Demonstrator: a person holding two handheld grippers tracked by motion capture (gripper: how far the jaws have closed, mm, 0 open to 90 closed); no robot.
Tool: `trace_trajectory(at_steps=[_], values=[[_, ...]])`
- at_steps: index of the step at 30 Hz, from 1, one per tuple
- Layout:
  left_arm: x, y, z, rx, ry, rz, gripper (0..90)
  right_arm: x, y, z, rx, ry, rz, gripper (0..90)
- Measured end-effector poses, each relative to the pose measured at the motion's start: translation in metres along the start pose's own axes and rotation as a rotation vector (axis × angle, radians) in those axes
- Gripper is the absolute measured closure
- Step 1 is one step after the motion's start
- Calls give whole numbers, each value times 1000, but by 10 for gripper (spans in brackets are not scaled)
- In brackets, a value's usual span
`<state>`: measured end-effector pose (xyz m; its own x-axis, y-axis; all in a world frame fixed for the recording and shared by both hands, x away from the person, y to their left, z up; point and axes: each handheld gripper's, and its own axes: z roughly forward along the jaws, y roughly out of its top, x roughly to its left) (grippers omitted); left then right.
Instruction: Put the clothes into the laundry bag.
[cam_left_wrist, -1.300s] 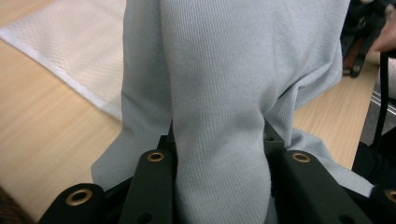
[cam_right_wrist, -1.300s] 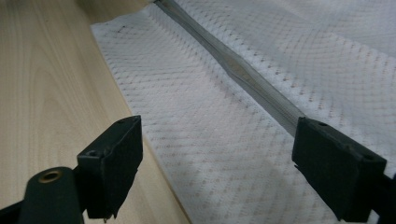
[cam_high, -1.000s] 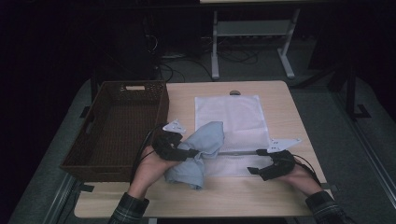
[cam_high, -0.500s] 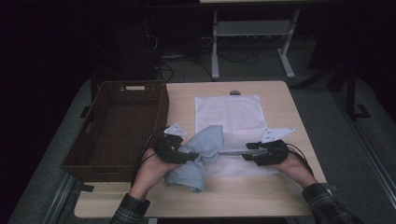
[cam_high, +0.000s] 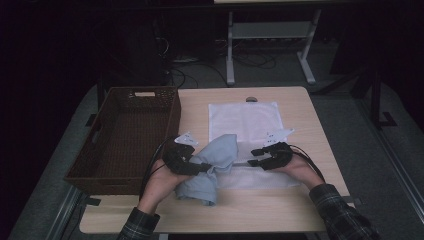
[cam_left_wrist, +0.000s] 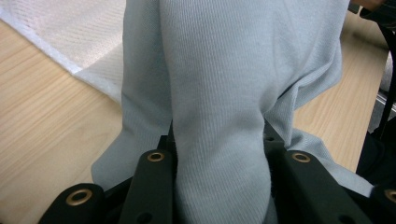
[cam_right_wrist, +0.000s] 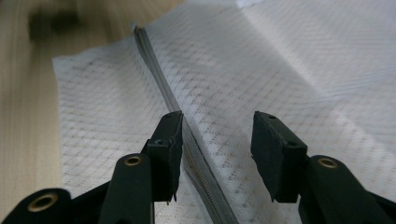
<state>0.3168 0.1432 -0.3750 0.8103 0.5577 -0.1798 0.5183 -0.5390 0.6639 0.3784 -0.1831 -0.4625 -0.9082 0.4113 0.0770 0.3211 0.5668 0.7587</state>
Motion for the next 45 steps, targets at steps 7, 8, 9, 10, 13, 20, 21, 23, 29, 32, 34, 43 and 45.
trace_trajectory(at_steps=[7,8,9,10,13,20,21,23,29,32,34,43,45], values=[[1,-1,-1,3,-2,-1,672,-2,-2,8,32,-20,2,675],[1,-1,0,4,-2,-2,672,-2,-1,6,16,-24,12,703],[1,-1,0,6,-2,-2,672,-3,-1,4,5,-29,12,711],[1,-1,0,7,-3,-1,672,-3,0,2,-10,-39,20,720],[1,-1,0,8,-4,-2,672,-6,-1,-3,-24,-43,32,720],[1,-1,1,9,-5,-3,672,-7,-11,5,31,16,13,632],[1,-1,1,9,-5,-3,672,-7,-11,5,30,20,10,620],[1,-1,1,9,-6,-4,672,-7,-11,7,37,21,9,631],[1,-1,0,9,-4,-2,672,-4,-10,8,35,2,-2,836],[2,-1,0,7,-3,-4,672,-3,-8,7,29,-1,-3,862],[2,-1,0,9,-3,-3,672,-3,-7,6,21,-2,0,866],[0,-1,2,15,-6,4,672,-3,5,-6,-65,2,24,893],[-1,0,3,14,-8,5,672,-3,8,-9,-82,-6,26,893]])
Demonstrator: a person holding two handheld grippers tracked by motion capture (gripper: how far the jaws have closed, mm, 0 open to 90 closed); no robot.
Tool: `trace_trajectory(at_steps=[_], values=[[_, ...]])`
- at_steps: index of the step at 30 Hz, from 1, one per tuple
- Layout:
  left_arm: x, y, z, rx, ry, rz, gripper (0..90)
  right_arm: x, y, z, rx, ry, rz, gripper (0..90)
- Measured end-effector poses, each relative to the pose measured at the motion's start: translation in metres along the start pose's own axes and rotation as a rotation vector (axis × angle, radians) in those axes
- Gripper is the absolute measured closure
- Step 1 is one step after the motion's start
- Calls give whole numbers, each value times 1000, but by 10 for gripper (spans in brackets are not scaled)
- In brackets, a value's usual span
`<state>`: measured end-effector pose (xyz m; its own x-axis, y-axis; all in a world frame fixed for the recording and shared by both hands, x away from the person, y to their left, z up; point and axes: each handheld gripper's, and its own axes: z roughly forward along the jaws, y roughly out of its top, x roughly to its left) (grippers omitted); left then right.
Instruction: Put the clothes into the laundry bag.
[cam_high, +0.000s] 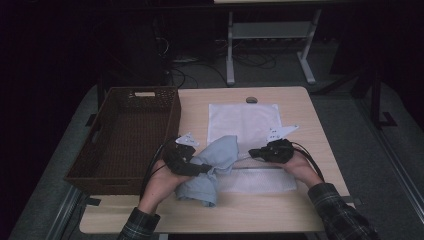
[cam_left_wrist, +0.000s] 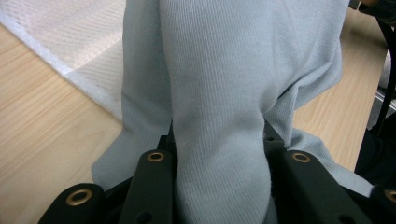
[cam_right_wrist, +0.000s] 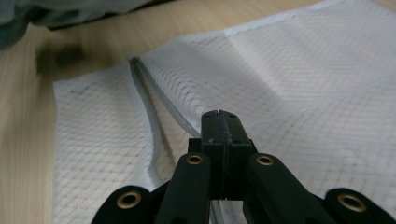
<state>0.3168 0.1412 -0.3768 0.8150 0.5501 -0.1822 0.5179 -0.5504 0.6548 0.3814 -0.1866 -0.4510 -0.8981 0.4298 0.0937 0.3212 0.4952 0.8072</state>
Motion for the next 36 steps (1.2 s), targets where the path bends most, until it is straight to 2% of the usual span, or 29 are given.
trace_trajectory(at_steps=[6,17,28,36], values=[[-5,2,2,5,-12,16,672,-5,6,-5,-47,-13,30,894],[-21,10,11,22,-52,63,672,-14,20,-10,-97,-60,65,896],[-38,18,29,60,-86,110,672,-10,29,-16,-112,-77,71,897],[-44,23,49,111,-79,141,673,-5,34,-19,-118,-73,63,897]])
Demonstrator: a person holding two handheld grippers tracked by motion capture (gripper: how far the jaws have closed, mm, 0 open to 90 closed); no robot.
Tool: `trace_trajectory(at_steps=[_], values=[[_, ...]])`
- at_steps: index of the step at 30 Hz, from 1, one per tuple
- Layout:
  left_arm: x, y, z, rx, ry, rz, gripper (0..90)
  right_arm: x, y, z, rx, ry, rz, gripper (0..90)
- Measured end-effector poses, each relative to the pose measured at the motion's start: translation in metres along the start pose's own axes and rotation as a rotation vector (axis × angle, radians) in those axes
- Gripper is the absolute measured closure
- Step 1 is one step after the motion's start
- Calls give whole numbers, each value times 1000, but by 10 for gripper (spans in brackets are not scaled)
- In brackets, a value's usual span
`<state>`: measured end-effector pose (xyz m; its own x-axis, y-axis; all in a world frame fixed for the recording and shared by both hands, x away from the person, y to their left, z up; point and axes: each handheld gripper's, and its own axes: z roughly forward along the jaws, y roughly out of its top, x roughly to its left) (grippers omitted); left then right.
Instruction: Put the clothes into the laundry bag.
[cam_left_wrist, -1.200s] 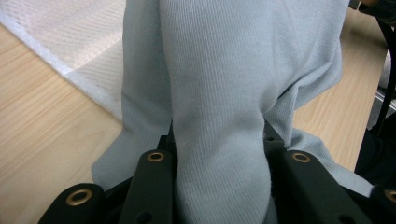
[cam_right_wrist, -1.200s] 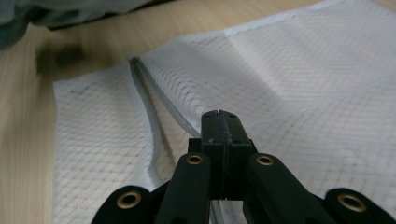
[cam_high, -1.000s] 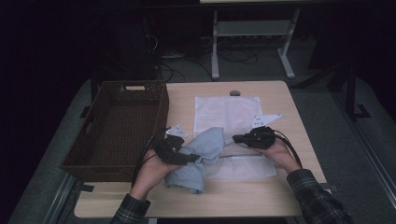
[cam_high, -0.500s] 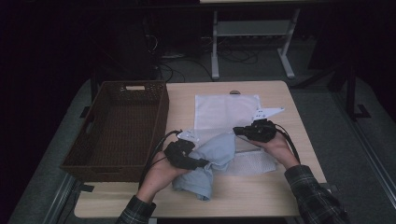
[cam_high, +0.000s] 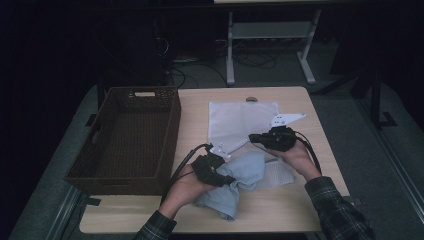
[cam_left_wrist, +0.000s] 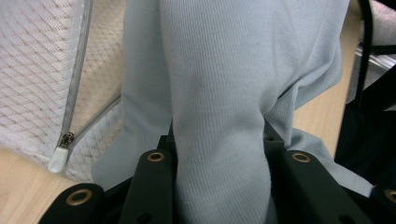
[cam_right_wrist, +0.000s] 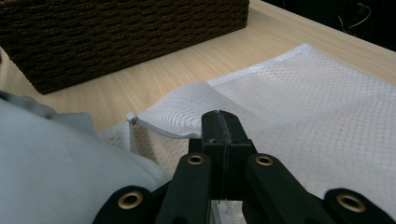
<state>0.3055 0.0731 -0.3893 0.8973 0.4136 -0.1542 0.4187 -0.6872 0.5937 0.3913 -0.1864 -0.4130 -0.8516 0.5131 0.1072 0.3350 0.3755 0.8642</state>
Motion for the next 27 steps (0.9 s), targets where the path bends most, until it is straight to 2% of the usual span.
trace_trajectory(at_steps=[3,10,12,23,27], values=[[2,1,6,21,12,-1,672,0,0,-1,2,2,-1,897],[14,0,17,73,74,-18,673,3,1,-6,-5,9,-1,898],[18,-1,18,68,86,-43,674,5,2,-8,-6,15,-3,898],[43,-6,12,83,193,-79,676,16,6,-5,12,39,-22,898],[45,-8,12,83,204,-86,676,23,10,-2,9,50,-34,898]])
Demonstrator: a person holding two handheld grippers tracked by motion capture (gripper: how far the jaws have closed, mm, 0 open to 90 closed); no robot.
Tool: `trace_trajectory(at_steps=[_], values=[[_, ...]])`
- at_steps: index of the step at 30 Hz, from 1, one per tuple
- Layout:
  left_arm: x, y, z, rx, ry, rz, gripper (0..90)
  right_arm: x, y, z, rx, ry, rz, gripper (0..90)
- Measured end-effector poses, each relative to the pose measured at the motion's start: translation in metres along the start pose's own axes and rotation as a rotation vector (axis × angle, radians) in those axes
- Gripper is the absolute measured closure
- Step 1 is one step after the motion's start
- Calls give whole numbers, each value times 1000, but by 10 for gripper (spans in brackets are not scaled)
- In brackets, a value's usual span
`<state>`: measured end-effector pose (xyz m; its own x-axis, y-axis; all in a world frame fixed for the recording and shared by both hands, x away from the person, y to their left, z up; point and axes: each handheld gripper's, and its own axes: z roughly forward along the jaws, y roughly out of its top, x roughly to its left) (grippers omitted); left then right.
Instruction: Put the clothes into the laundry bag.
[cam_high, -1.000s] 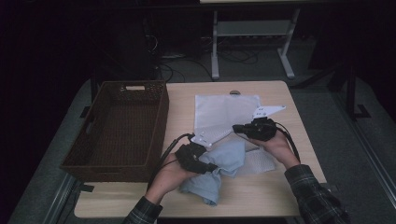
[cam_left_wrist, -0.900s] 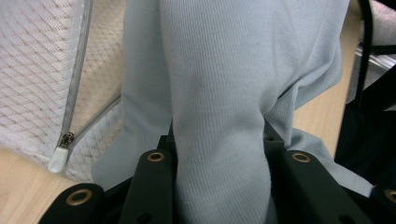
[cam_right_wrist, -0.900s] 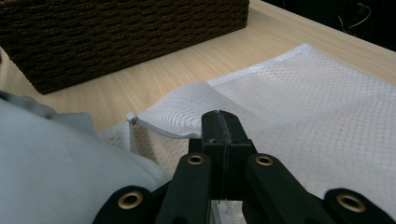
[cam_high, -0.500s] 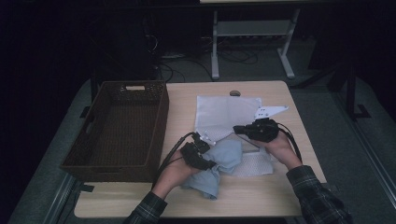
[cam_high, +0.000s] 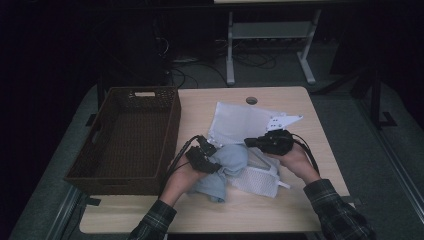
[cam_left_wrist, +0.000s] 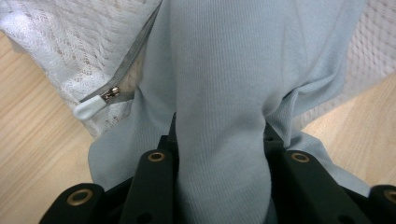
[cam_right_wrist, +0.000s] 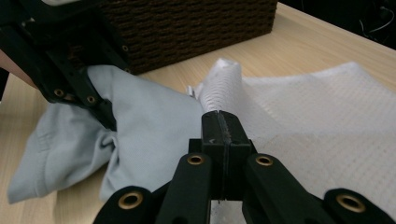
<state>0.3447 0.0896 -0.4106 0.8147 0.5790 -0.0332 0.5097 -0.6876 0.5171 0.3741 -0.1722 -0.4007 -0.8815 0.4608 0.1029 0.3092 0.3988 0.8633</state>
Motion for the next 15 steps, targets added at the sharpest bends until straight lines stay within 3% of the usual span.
trace_trajectory(at_steps=[10,15], values=[[-10,8,0,-14,1,17,676,21,20,15,-23,38,-36,898],[-10,14,0,-31,9,-4,675,29,25,19,-24,50,-56,898]])
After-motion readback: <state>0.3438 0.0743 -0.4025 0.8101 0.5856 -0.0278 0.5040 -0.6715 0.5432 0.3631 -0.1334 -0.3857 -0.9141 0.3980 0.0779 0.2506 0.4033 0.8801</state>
